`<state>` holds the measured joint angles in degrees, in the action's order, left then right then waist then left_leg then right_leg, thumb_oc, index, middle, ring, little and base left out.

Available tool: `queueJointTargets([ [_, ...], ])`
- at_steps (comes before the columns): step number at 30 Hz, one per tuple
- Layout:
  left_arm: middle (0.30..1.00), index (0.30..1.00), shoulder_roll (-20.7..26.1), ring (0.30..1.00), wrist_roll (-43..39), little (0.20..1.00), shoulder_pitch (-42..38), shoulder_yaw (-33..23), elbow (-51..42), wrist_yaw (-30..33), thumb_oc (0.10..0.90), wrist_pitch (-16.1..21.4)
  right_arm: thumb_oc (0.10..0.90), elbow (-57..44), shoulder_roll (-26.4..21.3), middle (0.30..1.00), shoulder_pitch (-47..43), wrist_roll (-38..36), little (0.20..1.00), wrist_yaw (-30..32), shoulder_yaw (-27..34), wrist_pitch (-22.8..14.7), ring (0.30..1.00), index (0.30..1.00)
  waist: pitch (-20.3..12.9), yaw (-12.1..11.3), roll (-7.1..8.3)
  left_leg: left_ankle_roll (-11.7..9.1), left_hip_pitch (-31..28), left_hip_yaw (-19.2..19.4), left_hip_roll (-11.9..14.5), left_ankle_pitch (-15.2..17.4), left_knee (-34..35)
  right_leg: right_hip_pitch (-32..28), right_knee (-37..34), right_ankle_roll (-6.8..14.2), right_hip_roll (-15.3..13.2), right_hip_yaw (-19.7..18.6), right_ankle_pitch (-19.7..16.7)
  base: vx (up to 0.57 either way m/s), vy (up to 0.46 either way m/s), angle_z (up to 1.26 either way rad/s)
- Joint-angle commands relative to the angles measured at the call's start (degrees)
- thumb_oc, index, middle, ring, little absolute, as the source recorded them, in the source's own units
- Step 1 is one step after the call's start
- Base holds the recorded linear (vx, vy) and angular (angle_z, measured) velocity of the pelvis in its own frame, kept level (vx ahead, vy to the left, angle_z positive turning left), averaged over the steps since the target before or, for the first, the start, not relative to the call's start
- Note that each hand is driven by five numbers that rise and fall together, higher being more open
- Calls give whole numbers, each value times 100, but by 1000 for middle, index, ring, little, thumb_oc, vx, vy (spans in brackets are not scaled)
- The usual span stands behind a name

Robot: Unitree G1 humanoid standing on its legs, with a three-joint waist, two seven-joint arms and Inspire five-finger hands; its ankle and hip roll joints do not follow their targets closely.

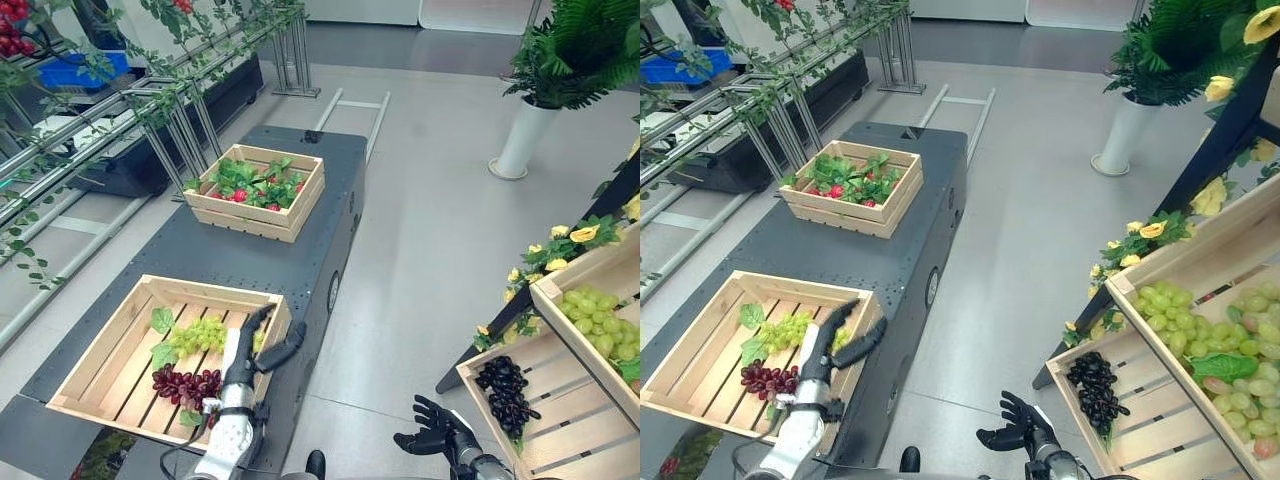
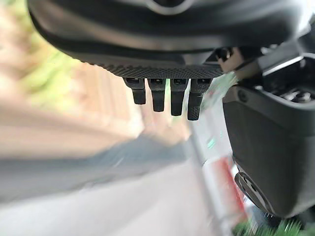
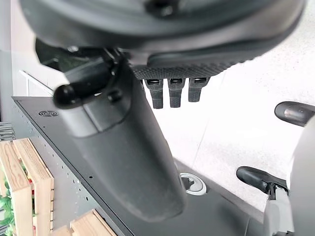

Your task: Pick up the fruits from the basket on one side to the basket on the other side

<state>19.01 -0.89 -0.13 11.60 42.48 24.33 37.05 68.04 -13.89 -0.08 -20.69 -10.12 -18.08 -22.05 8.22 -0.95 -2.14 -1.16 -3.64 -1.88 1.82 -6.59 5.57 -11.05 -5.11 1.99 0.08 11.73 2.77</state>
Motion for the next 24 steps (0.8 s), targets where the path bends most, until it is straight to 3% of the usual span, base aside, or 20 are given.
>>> queueJointTargets([
  [1,900,900,625,900,323,900,-785,-522,-267,834,800,513,800,-302,-157,900,-316,-232,900,-243,270,-395,900,900,30,-126,55,356,-408,151,-628,1020,-57,226,31,-28,-71,-168,-26,16,15,13],
  [4,900,900,983,900,440,900,-885,-828,-146,1135,800,342,800,-340,-148,900,-197,-239,900,-225,282,-499,900,900,-30,-107,6,345,-408,110,-660,1020,-57,200,12,-10,-111,-128,-5,36,27,17],
  [8,900,900,1617,900,1057,900,-951,-1305,-17,1681,800,-164,800,-557,-166,900,-16,-432,900,-468,290,-558,900,900,-104,-113,-80,318,-379,88,-684,1002,-57,211,11,22,-169,-94,31,34,19,4],
  [11,900,900,1975,900,1241,900,-970,-1456,177,1744,800,-381,800,-651,-206,900,51,-440,900,-569,288,-579,900,900,-118,-118,-121,302,-364,98,-684,987,-57,221,11,43,-190,-66,27,13,16,0],
  [13,900,900,2496,900,1319,900,-1014,-1660,564,1786,800,-594,800,-707,-290,900,92,-499,900,-604,275,-600,900,900,-117,-126,-176,290,-343,83,-691,969,-57,228,11,52,-203,-29,39,66,65,1],
  [16,900,900,2785,900,1768,900,-998,-1701,707,1653,800,-885,800,-759,-313,900,99,-608,900,-576,289,-567,900,900,-87,-150,-194,301,-333,81,-682,959,-64,280,128,46,-214,-2,99,71,55,2],
  [20,900,900,2961,900,2093,900,-926,-1604,799,1702,800,-1101,800,-805,-353,900,54,-669,900,-615,313,-567,900,900,63,-187,-186,338,-77,84,-674,1102,-576,518,625,-10,-282,60,297,25,85,12],
  [21,900,900,2980,900,2119,900,-859,-1603,740,1796,800,-1149,800,-922,-417,900,6,-695,900,-646,303,-542,900,900,242,-217,-154,339,176,97,-684,1194,-1035,687,910,-62,-330,115,370,-42,74,6],
  [24,900,900,2995,900,2335,900,-836,-1572,641,2054,800,-1268,800,-1000,-558,900,-182,-741,900,-727,240,-591,900,900,604,-264,-145,344,607,116,-674,1248,-1543,1099,1479,-163,-379,165,500,-181,136,21],
])
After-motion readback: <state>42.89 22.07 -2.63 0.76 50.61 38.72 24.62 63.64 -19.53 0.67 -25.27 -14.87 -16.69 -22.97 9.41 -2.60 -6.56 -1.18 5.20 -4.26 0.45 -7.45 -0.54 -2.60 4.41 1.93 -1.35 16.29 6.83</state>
